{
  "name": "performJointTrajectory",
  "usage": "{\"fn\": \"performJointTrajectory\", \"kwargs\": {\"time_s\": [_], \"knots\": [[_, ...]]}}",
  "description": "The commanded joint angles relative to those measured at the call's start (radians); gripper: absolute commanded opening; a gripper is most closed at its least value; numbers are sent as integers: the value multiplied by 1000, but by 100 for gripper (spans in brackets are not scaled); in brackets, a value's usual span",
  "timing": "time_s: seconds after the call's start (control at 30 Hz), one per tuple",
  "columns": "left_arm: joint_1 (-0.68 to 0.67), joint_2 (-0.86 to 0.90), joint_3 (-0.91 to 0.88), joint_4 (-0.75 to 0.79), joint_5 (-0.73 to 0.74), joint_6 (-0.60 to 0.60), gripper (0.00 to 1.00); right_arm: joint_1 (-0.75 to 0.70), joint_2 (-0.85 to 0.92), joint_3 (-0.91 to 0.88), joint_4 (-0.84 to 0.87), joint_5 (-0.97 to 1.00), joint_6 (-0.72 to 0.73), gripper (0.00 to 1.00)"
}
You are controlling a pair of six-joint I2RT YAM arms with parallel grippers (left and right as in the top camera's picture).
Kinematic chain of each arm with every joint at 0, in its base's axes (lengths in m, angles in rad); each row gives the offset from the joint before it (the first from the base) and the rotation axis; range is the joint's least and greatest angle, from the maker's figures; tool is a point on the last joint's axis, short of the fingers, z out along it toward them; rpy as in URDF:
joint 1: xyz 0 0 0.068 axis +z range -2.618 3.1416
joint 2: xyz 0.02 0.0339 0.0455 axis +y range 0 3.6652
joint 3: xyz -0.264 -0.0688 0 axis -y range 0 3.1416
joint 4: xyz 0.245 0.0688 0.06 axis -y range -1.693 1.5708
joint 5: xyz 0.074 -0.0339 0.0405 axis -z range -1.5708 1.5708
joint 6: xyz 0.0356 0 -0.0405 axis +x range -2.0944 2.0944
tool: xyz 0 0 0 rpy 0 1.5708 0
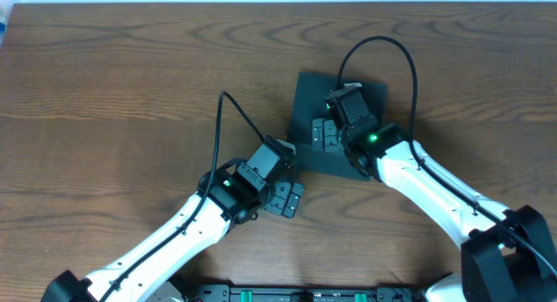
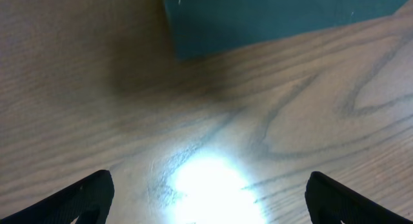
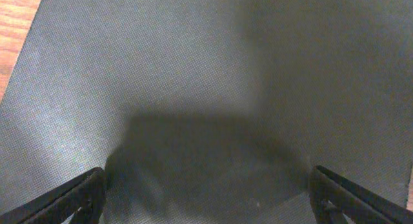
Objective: Pack container
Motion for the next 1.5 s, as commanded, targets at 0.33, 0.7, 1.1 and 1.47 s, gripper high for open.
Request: {"fn": "performJointTrajectory", "kwargs": {"time_s": [0.33,0.7,1.1,1.47], "knots": [[-4,197,-7,152,-67,10,96,3,51,-18,-21,4,16,99],[-2,261,-6,283,-160,10,96,3,51,-18,-32,10,16,99],[-2,340,-6,396,-179,17,96,3,51,-18,-32,23,16,99],[-2,359,-6,499,-235,24,96,3,51,-18,-32,29,16,99]]}}
